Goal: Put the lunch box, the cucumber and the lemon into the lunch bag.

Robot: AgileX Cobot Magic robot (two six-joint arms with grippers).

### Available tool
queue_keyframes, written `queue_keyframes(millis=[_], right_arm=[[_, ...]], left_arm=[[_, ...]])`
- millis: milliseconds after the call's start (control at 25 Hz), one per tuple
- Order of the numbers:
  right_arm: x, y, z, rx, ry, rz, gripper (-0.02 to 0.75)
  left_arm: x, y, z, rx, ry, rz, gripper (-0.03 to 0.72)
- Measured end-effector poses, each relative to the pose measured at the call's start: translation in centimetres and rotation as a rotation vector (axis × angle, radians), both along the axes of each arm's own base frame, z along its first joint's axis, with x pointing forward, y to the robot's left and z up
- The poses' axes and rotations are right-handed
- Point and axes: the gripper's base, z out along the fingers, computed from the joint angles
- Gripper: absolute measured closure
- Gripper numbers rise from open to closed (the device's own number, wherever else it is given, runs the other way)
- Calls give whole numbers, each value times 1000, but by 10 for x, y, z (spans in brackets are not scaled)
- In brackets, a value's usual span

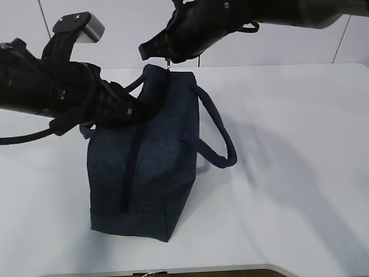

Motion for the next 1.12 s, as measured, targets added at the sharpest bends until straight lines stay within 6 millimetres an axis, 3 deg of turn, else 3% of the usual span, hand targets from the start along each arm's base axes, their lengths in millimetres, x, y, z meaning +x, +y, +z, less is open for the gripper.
queue_keyframes(millis=[160,440,1120], right_arm=[[1,0,-2,-3,3,1,733],[6,4,-22,-24,37,1,733],[17,-2,-47,17,114,-43,733]], left_arm=[[-5,2,5,26,-26,-48,687],[-14,5,11,79,-63,-129,688],[-19,13,19,138,-85,-131,688]])
